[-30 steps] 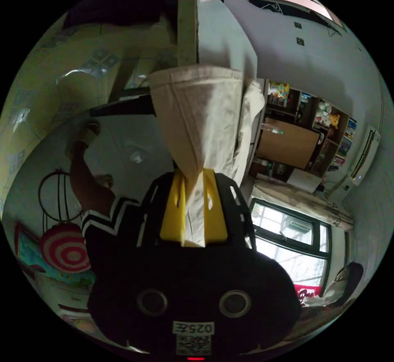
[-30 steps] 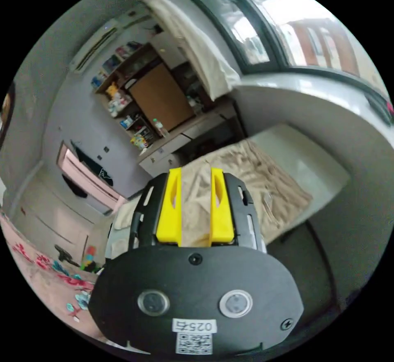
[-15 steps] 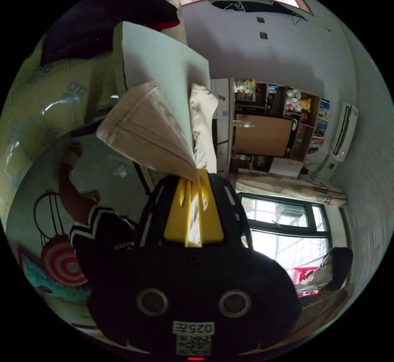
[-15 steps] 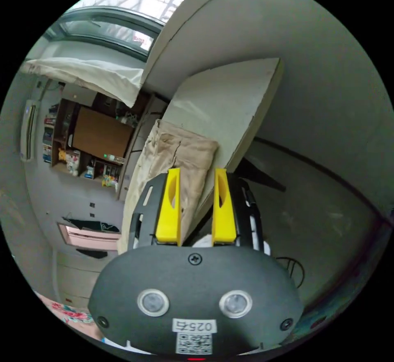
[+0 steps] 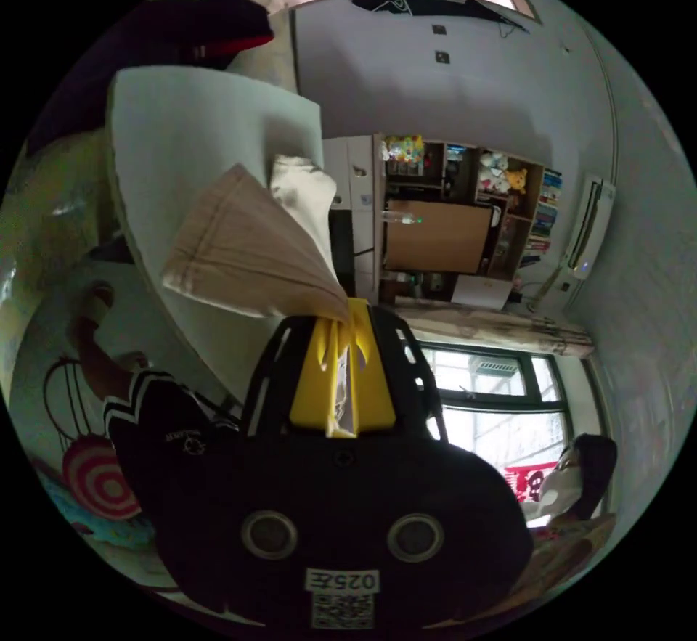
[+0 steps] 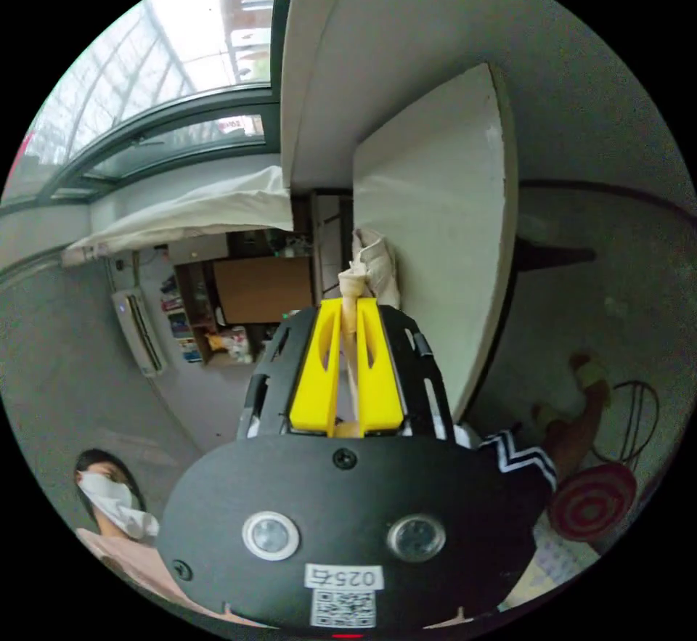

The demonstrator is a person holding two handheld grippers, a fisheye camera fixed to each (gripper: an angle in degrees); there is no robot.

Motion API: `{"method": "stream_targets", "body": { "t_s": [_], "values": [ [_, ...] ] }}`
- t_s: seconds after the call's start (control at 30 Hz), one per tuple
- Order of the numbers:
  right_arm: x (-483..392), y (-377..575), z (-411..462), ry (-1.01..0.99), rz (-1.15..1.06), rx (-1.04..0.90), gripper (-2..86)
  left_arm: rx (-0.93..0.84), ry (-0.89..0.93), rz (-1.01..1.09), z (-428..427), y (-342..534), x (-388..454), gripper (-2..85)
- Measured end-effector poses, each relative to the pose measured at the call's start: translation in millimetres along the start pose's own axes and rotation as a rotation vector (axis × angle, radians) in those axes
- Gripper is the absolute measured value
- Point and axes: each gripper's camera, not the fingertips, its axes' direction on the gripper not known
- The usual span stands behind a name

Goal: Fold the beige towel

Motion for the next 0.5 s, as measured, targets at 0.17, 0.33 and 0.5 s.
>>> {"method": "stream_targets", "body": {
  "t_s": [0.17, 0.33, 0.5],
  "values": [
    [-77, -26, -17, 0.150, -0.083, -0.068, 4.1, -0.013, -0.204, 0.068, 12, 2, 52, -1.5],
    [-96, -24, -57, 0.253, -0.009, -0.093, 4.0, 0.033, -0.340, -0.050, -10, 41, 39, -1.5],
    [-106, -18, -71, 0.212, 0.102, -0.067, 4.2, -0.001, -0.480, -0.063, 1, 36, 42, -1.5]
  ]
}}
